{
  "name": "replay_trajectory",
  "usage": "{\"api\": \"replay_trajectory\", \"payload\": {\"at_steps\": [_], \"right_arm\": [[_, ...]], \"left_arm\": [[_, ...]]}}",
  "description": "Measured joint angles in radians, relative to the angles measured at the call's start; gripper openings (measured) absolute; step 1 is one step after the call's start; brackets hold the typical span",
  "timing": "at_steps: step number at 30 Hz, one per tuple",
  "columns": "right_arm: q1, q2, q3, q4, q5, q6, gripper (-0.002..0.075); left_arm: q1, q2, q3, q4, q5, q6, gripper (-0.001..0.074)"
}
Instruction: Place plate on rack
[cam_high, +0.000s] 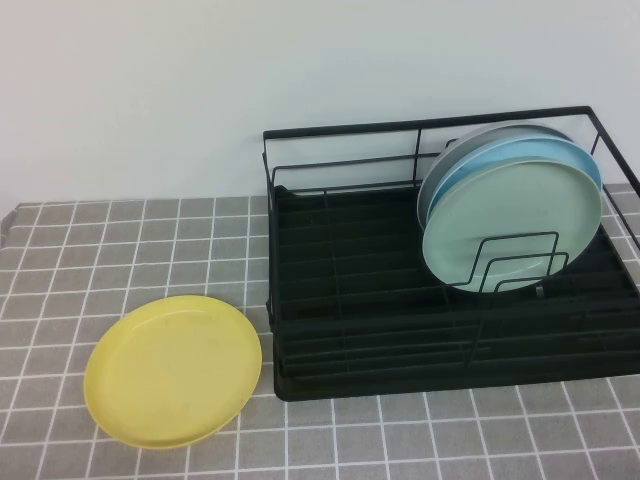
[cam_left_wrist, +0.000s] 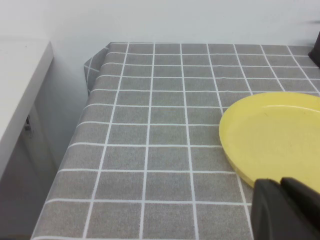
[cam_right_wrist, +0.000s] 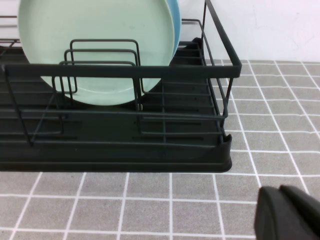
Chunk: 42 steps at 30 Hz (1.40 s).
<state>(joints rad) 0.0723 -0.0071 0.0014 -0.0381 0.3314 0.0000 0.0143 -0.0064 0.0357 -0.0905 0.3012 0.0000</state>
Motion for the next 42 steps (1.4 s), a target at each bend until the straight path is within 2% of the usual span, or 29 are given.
{"api": "replay_trajectory", "payload": {"at_steps": [29,32,35,40,42], "right_arm": [[0.0,0.0,0.0,-0.011,-0.007,-0.037,-0.0001],[0.0,0.001,0.0,0.057,-0.087,-0.037,-0.0001],[0.0,0.001,0.0,0.207,-0.229,0.007,-0.0001],[0.0,0.001,-0.001,0.681,-0.416,0.137,-0.0001],[0.0,0.001,0.0,0.776,-0.457,0.135,-0.0001]], "left_arm": [[0.0,0.0,0.0,0.0,0.0,0.0,0.0],[0.0,0.0,0.0,-0.006,-0.002,0.0,0.0],[0.0,0.0,0.0,-0.096,-0.037,0.0,0.0],[0.0,0.0,0.0,-0.477,-0.161,0.0,0.0],[0.0,0.0,0.0,-0.657,-0.177,0.0,0.0]]}}
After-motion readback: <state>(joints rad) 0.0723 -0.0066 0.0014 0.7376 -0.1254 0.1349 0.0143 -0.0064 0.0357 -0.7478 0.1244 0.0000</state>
